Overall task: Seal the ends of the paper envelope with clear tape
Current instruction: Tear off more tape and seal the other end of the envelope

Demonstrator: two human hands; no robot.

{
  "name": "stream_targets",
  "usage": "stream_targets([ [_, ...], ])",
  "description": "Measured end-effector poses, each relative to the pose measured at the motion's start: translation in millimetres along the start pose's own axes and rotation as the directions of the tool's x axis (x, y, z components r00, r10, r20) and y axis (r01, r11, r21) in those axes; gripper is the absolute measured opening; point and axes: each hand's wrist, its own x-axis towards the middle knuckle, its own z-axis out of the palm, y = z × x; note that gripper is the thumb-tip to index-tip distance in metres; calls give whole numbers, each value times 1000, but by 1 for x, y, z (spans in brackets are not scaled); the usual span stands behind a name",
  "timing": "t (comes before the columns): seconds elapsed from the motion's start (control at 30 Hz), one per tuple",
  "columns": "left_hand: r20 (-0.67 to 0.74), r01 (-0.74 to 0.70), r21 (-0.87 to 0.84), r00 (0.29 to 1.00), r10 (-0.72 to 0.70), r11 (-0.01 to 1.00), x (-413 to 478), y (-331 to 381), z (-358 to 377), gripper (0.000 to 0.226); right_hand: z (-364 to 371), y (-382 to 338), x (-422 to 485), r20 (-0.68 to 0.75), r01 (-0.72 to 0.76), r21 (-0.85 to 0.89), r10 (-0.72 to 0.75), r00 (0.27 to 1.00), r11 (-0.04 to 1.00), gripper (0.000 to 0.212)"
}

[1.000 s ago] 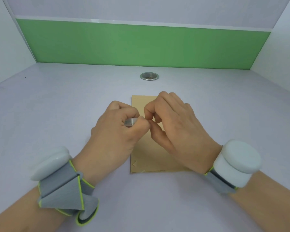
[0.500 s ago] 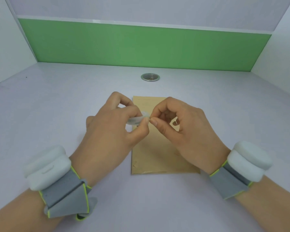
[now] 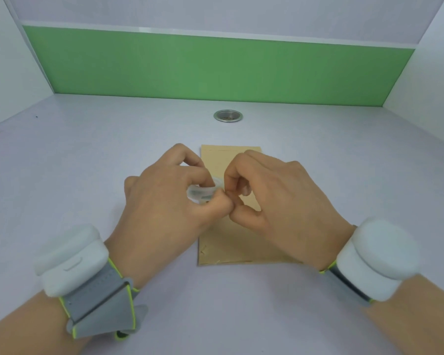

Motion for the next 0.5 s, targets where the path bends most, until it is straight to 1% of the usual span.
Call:
stream_targets([
  [0.13,-10,25,-53,1000,-25,998,-1,3,1,32,1,-4,-1,-10,14,-49,-14,1000,999,20],
  [0.27,-18,57,-82,998,-59,995,0,2,0,30,4,-10,1,-104,-3,-176,-16,994,984,18],
  [0.37,-40,90,-33,995,-91,995,1,1,0,26,7,-10,3,-122,7,-233,-36,992,973,13],
  [0.5,-50,94,35,994,-92,995,0,2,2,29,9,-7,3,-134,10,-261,-47,990,965,12],
])
